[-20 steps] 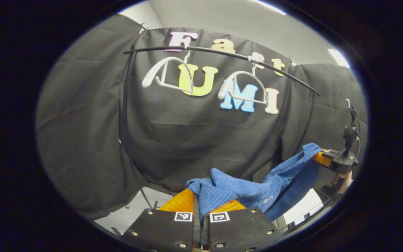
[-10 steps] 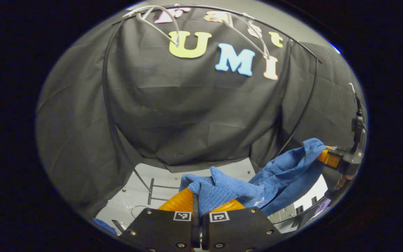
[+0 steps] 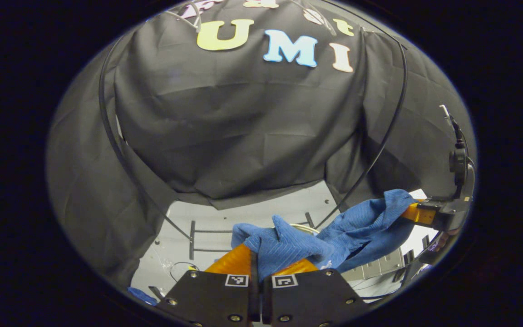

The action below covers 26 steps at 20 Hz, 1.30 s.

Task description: Grasp the clothes on the hanger with both hands and then place them into the laundry hamper below.

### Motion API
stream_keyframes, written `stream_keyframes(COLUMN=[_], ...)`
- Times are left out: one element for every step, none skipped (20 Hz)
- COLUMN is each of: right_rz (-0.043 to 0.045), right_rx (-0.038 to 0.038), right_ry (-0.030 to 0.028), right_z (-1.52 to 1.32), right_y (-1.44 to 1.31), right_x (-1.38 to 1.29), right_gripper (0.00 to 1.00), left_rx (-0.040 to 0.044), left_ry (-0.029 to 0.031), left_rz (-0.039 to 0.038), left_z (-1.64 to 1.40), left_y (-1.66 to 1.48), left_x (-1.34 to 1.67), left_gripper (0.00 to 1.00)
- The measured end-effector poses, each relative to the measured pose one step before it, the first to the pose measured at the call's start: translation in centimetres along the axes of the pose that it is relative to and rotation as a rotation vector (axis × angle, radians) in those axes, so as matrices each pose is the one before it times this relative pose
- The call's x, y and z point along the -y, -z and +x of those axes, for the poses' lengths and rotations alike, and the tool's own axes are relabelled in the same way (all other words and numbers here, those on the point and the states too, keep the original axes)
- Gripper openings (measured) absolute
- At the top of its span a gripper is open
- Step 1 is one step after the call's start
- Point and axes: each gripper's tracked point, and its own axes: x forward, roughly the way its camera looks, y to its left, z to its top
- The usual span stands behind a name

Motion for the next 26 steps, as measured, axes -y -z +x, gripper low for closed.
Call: stream_keyframes(right_rz=[0.00736, 0.0091, 0.00925, 0.00789, 0.00679, 0.0038, 0.00262, 0.00049, -0.00371, -0.0047, -0.00219, 0.00113, 0.00248, 0.0013, 0.00218, 0.00128, 0.00009, -0.00275, -0.00339, -0.00344, -0.00499, -0.0106, -0.00664, -0.00707, -0.007, -0.00754], right_rx=[-0.01684, -0.01552, -0.01812, -0.01609, -0.0139, -0.01056, -0.00796, -0.00312, -0.00032, 0.00169, 0.00074, -0.00257, -0.00305, -0.00103, -0.00532, -0.01179, -0.00781, -0.00529, -0.01013, -0.01082, -0.00341, -0.00559, 0.01102, 0.01518, 0.01728, 0.01901], right_ry=[0.00151, 0.00077, 0.00219, 0.0024, 0.0021, -0.00037, -0.00286, -0.00314, -0.00221, -0.00295, -0.00328, -0.00386, -0.00304, -0.00071, -0.00755, -0.01363, -0.01147, -0.00989, -0.01041, -0.01042, -0.00724, -0.00234, -0.00453, -0.0004, 0.00185, 0.00148], right_z=[0.555, 0.462, 0.67, 0.772, 0.494, 0.311, 0.126, -0.043, -0.102, -0.2, -0.217, -0.266, -0.304, -0.237, -0.277, -0.278, -0.377, -0.33, -0.403, -0.457, -0.64, -0.732, -0.842, -0.689, -0.927, -1.197], right_y=[1.257, 1.369, 0.885, 0.931, 0.67, 0.594, 0.307, 0.355, 0.06, 0.15, -0.036, 0.296, 0.069, 0.127, 0.058, 0.449, 0.197, 0.258, 0.237, 0.495, 0.08, 0.201, -0.28, -0.319, -0.58, -0.485], right_x=[0.348, 0.017, 0.155, 0.155, 0.068, -0.039, -0.063, -0.067, -0.058, -0.022, -0.077, -0.062, -0.013, 0.026, -0.147, -0.318, -0.307, -0.148, -0.319, -0.308, -0.302, -0.175, -0.191, -0.137, -0.046, 0.054], right_gripper=[0.02, 0.02, 0.02, 0.02, 0.02, 0.02, 0.03, 0.02, 0.04, 0.04, 0.05, 0.05, 0.07, 0.08, 0.09, 0.11, 0.1, 0.14, 0.18, 0.23, 0.35, 0.5, 0.65, 0.8, 0.94, 0.97], left_rx=[-0.02383, -0.01935, -0.01447, -0.01176, -0.00611, -0.00419, -0.00229, 0.00051, 0.00302, 0.0024, 0.00237, 0.00269, -0.00101, 0.00189, 0.00033, -0.00388, -0.00064, 0.00182, 0.00461, 0.00261, 0.00869, 0.01012, 0.00876, 0.0087, 0.0127, 0.01855], left_ry=[0.00352, -0.00158, -0.00419, -0.00827, -0.00655, -0.00581, 0.00231, 0.00092, -0.00007, 0.00001, -0.00226, 0.00089, -0.00096, -0.00143, -0.00535, 0.00622, -0.00057, 0.00264, 0.01198, 0.01074, 0.00266, 0.00398, -0.00611, -0.00621, -0.0051, -0.00643], left_rz=[-0.0061, -0.00067, 0.00171, 0.00166, 0.00006, -0.00272, -0.0085, -0.00991, -0.00818, -0.00478, 0.00059, 0.00178, 0.00423, 0.00138, 0.00014, -0.00009, 0.00091, -0.00063, -0.00406, -0.00582, -0.00636, -0.00306, 0.00151, 0.00161, 0.00121, -0.00175], left_z=[1.296, 1.137, 1.223, 1.007, 0.715, 0.463, 0.188, 0.077, -0.193, -0.25, -0.399, -0.247, -0.138, -0.353, -0.407, -0.343, -0.461, -0.402, -0.686, -0.729, -0.651, -0.804, -0.984, -0.925, -0.978, -1.116], left_y=[1.171, 1.116, 1.027, 0.915, 0.654, 0.46, 0.386, 0.1, 0.055, 0.055, 0.097, 0.094, 0.137, 0.102, 0.123, 0.256, 0.238, 0.046, 0.045, 0.103, -0.205, -0.097, -0.27, -0.408, -0.347, -0.649], left_x=[0.334, 0.067, -0.195, -0.24, -0.111, -0.193, 0.113, -0.002, 0.008, -0.077, 0.078, -0.048, 0.039, -0.033, -0.113, 0.111, 0.006, -0.142, 0.25, 0.152, -0.115, -0.113, -0.333, -0.354, -0.21, -0.293], left_gripper=[0.04, 0.04, 0.04, 0.04, 0.04, 0.04, 0.04, 0.04, 0.07, 0.07, 0.07, 0.07, 0.1, 0.11, 0.11, 0.1, 0.14, 0.14, 0.21, 0.35, 0.5, 0.65, 0.79, 0.94, 0.96, 0.96])
